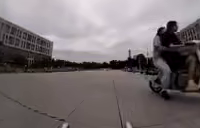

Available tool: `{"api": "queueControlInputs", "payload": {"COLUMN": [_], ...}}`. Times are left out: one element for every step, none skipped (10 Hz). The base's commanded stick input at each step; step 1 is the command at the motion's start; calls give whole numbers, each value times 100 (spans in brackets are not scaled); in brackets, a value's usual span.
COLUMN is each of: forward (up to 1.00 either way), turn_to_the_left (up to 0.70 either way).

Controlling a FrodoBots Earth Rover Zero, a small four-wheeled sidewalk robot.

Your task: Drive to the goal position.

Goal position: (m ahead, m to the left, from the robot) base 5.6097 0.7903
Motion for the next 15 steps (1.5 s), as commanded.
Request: {"api": "queueControlInputs", "payload": {"forward": [45,45,45,45,45,45,45,45,45,45,45,45,45,45,45], "turn_to_the_left": [0,0,0,0,0,0,0,0,0,0,0,0,0,0,0]}}
